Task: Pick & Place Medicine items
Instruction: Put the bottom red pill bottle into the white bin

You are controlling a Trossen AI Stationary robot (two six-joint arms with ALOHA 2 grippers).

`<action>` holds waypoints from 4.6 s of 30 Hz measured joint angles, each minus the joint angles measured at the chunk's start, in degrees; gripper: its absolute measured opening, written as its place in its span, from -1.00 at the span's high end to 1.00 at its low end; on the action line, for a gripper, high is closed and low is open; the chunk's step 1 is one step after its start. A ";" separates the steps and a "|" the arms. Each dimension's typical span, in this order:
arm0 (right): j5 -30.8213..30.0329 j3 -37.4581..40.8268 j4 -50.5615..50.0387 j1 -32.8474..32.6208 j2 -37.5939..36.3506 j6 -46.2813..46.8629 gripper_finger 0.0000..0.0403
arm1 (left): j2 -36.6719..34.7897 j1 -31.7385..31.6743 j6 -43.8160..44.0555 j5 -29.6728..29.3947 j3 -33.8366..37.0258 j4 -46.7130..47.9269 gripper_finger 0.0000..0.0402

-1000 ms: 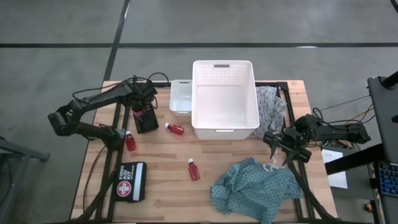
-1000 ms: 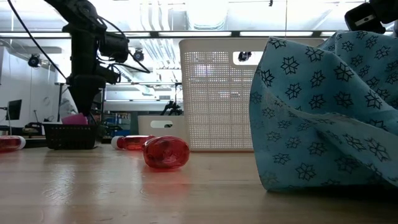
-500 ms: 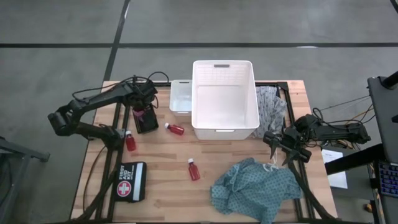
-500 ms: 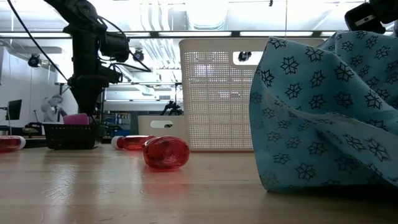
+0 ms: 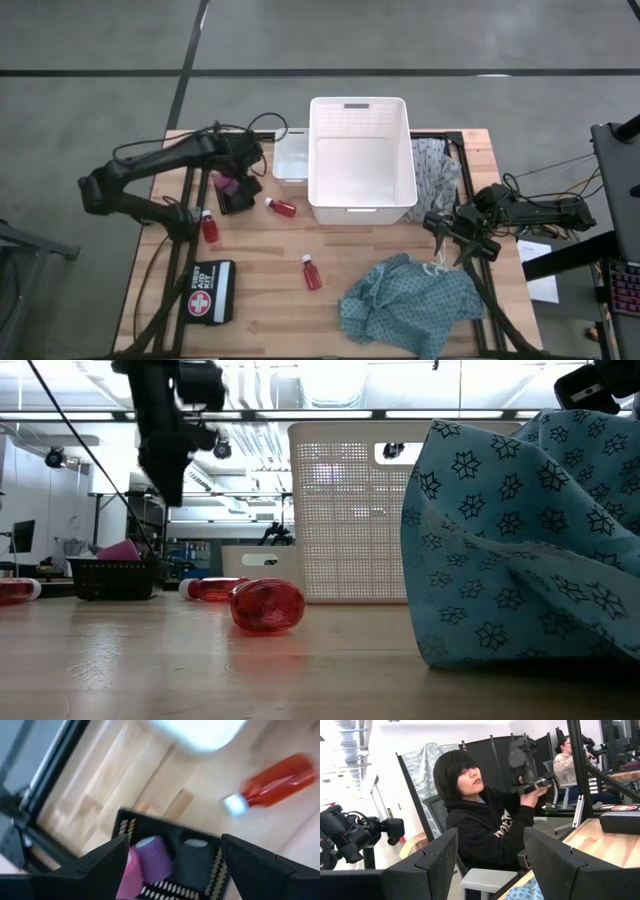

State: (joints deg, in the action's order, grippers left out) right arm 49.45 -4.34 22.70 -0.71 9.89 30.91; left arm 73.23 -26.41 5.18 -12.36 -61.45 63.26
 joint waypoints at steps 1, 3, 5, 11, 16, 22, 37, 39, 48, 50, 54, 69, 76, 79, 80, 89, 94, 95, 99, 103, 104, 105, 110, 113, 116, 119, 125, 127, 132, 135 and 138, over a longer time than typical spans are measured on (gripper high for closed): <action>0.01 0.00 0.02 -0.02 0.00 0.00 -0.11 | 0.00 1.79 0.60 -1.03 -0.82 -0.15 -0.57; 0.00 0.00 0.02 -0.02 0.00 0.00 -0.11 | 0.00 5.53 1.82 -4.47 -2.14 -0.93 -0.57; 0.00 0.00 0.02 -0.01 0.00 0.00 -0.11 | 0.00 9.27 3.00 -8.51 -3.23 -1.77 -0.57; 0.00 0.00 0.00 -0.02 0.00 0.00 -0.11 | -0.02 17.72 5.83 -13.42 -3.61 -2.60 -0.57; 0.00 0.00 0.02 -0.01 0.00 -0.01 -0.11 | -0.02 20.32 5.45 -13.59 -1.05 -4.75 -0.57; 0.02 0.00 0.00 -0.02 0.00 0.00 -0.11 | -0.02 21.26 4.84 -11.85 3.48 -14.18 -0.55; 0.00 0.00 0.02 0.00 0.00 0.00 -0.11 | 0.00 33.89 -11.70 -8.43 11.70 -34.89 -0.52; 0.00 0.00 0.01 -0.02 0.00 -0.01 -0.11 | 0.00 35.14 -15.05 -6.14 13.46 -38.70 -0.52; 0.01 0.00 0.01 -0.01 0.00 0.00 -0.11 | 0.09 36.23 -23.24 3.46 21.81 -59.14 -0.52; 0.00 0.00 0.01 0.00 0.00 -0.01 -0.11 | 0.11 36.81 -24.81 4.87 22.40 -61.05 -0.52; 0.00 0.00 0.00 -0.02 0.00 -0.02 -0.11 | 0.11 38.46 -25.86 5.81 22.04 -61.27 -0.52; 0.00 0.00 0.02 -0.02 0.00 -0.01 -0.11 | 0.20 45.29 -29.37 2.26 20.85 -62.38 -0.52; 0.00 0.00 0.02 -0.02 0.00 0.00 -0.11 | 4.15 49.00 -26.52 -0.96 20.81 -65.30 -0.46; 0.01 0.00 0.00 -0.02 0.00 0.00 -0.11 | 6.53 50.08 -25.72 -1.87 20.10 -67.31 -0.45; 0.00 0.00 0.03 -0.01 0.00 0.00 -0.11 | 7.54 50.31 -25.71 -1.99 19.29 -67.31 -0.45; 0.00 0.00 -0.02 -0.01 0.00 0.00 -0.11 | 20.59 50.91 -25.70 -2.03 9.53 -60.91 -0.46; 0.00 0.00 -0.02 -0.02 0.00 0.00 -0.11 | 27.43 50.90 -24.64 -1.81 4.12 -53.41 -0.44; 0.00 0.00 0.00 0.00 0.00 -0.01 -0.11 | 28.37 50.86 -24.64 -1.79 3.03 -52.26 -0.44; 0.00 0.00 -0.07 0.00 -0.02 -0.02 -0.11 | 30.36 50.68 -24.65 -1.79 0.48 -48.97 -0.45; 0.00 0.00 -0.19 0.00 -0.02 -0.02 -0.11 | 30.42 49.83 -24.21 -1.76 0.96 -47.91 -0.45; 0.02 0.00 -0.24 -0.02 0.00 -0.01 -0.11 | 30.42 49.55 -23.86 -1.79 1.13 -47.13 -0.45; 0.00 0.00 -0.20 -0.02 0.00 -0.01 -0.11 | 30.42 49.30 -23.39 -1.78 1.36 -46.14 -0.45; 0.00 0.00 -0.21 0.00 -0.02 0.00 -0.11 | 30.42 47.63 -22.48 -1.57 2.59 -45.21 -0.45; 0.01 0.00 -0.21 -0.01 -0.02 -0.01 -0.11 | 30.42 46.11 -22.74 -1.52 2.61 -45.24 -0.45; 0.00 0.00 -0.20 -0.02 -0.02 0.00 -0.11 | 30.49 44.28 -23.62 -1.10 2.63 -45.22 -0.45; 0.00 0.00 -0.20 -0.01 -0.02 0.00 -0.11 | 30.49 41.85 -23.78 1.39 2.99 -45.44 -0.45; 0.00 0.00 -0.20 0.00 -0.02 0.00 -0.11 | 30.49 39.10 -23.79 6.42 5.29 -48.90 -0.45; 0.00 0.00 -0.20 -0.01 -0.02 0.00 -0.11 | 30.51 39.12 -23.54 6.48 5.68 -49.51 -0.45; 0.00 0.00 -0.20 -0.01 -0.02 -0.01 -0.11 | 30.35 39.99 -21.28 5.38 4.99 -46.56 -0.46; 0.00 0.00 -0.20 -0.02 0.00 0.00 -0.11 | 29.83 40.38 -17.05 3.72 2.75 -41.73 -0.46; 0.00 0.00 -0.16 0.00 0.00 0.00 -0.11 | 29.52 40.57 -7.71 0.52 -0.89 -36.30 -0.46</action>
State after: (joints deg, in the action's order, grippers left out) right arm 49.45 -4.34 22.54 -0.72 9.89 30.92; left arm 102.76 14.15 -2.53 -11.84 -62.34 26.96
